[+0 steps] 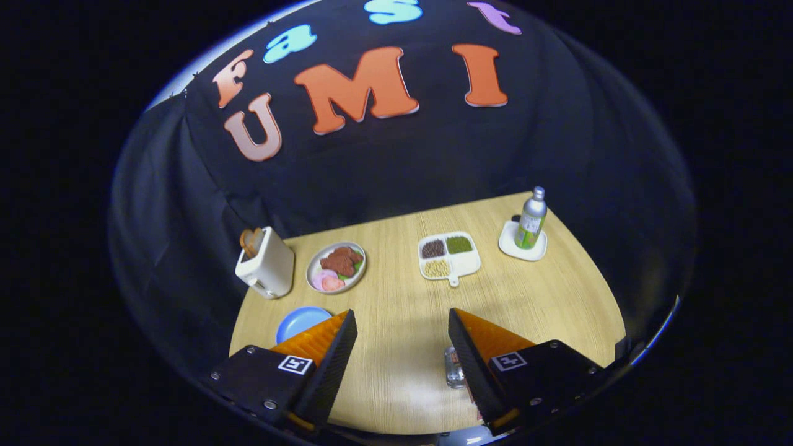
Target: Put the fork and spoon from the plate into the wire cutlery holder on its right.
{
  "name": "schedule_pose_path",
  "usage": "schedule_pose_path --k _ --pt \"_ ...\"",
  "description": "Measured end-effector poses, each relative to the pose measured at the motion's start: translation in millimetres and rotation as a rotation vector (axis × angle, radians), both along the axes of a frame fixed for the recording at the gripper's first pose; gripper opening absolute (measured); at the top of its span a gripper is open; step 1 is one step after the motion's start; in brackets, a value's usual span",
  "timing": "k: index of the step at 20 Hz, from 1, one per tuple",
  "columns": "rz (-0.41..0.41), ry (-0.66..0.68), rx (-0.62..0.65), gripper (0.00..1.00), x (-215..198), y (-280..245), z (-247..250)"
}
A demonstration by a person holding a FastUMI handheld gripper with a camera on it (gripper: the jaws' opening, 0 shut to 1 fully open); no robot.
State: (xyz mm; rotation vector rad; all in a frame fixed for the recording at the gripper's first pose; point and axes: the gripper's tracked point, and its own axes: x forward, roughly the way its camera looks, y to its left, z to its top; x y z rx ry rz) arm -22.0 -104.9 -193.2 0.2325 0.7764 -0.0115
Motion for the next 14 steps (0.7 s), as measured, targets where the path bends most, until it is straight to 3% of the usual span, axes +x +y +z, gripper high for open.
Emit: schedule_pose_path --k 4,7,14 --pt "-0.018 -0.219 -0.117 0.91 23.2 -0.5 46.9" --pt "-0.002 -0.352 -0.165 0.97 33.9 20.5 79.5" --pt "0.079 -0.526 -0.183 0.98 47.7 65.6 133.5"
